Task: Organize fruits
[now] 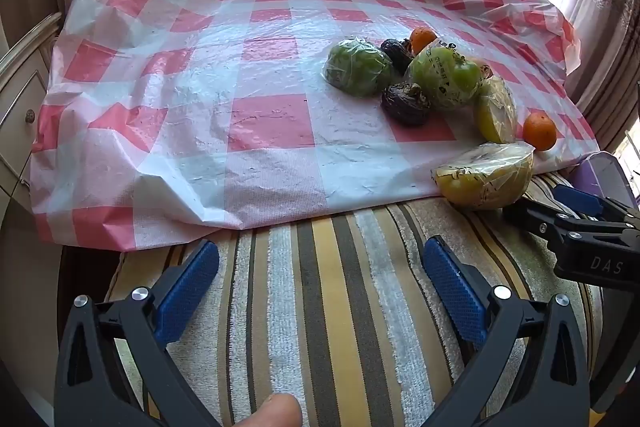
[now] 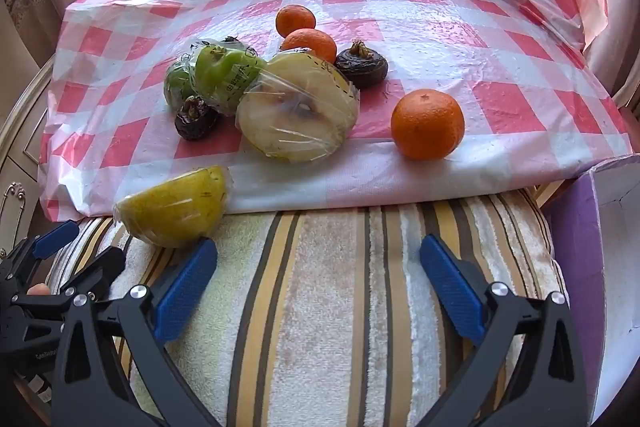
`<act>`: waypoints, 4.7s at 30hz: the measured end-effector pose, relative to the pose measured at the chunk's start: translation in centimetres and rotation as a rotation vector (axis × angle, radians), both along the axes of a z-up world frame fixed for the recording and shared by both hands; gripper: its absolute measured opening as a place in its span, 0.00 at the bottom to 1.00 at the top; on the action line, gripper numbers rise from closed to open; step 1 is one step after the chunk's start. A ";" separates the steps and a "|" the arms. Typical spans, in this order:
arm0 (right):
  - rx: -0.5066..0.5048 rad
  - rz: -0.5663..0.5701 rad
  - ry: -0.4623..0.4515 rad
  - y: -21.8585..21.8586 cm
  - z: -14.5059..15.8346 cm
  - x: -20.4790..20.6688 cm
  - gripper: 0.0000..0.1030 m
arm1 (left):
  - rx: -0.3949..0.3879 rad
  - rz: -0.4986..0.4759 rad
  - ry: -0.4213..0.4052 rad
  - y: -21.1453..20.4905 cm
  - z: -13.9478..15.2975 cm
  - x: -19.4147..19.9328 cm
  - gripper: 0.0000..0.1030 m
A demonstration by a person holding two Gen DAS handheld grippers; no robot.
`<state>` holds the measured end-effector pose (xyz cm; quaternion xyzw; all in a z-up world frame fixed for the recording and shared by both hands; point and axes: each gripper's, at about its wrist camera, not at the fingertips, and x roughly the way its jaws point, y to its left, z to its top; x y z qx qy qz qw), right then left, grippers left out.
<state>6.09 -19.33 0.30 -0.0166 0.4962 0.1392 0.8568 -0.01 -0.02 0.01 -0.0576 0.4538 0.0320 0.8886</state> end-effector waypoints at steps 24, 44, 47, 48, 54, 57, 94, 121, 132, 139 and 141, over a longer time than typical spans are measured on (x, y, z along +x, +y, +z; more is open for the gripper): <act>0.002 -0.002 -0.011 -0.1 0.2 -0.2 0.99 | -0.010 0.020 -0.019 0.1 0.4 -0.3 0.96; -0.002 -0.003 -0.021 0.0 0.1 -0.3 0.99 | -0.004 0.018 -0.021 0.0 0.1 -0.3 0.96; -0.002 -0.003 -0.022 0.0 0.1 -0.3 0.99 | -0.006 0.018 -0.022 0.0 0.1 -0.3 0.96; -0.002 -0.003 -0.022 0.0 0.1 -0.3 0.99 | -0.006 0.018 -0.022 0.0 0.1 -0.3 0.96; -0.002 -0.003 -0.023 0.0 0.1 -0.3 0.99 | -0.007 0.017 -0.022 0.1 0.1 -0.3 0.96; -0.001 -0.003 -0.023 0.0 0.1 -0.3 0.99 | -0.007 0.017 -0.022 0.1 0.1 -0.3 0.96; 0.008 0.046 0.019 -0.3 0.7 -0.2 0.99 | -0.051 -0.012 -0.066 -0.2 0.7 -0.9 0.96; 0.018 0.012 -0.109 -5.6 2.9 4.4 0.99 | -0.386 -0.236 -0.036 -5.6 1.5 3.9 0.81; -0.088 0.015 -0.124 -3.8 2.5 6.4 0.99 | -0.358 -0.238 -0.015 -6.0 1.2 4.7 0.69; -0.106 0.008 -0.132 -3.7 2.4 6.4 0.98 | -0.343 -0.235 -0.012 -6.1 1.0 4.8 0.65; -0.063 -0.005 -0.109 -4.3 2.2 6.8 0.98 | -0.344 -0.235 -0.012 -6.1 0.9 4.7 0.64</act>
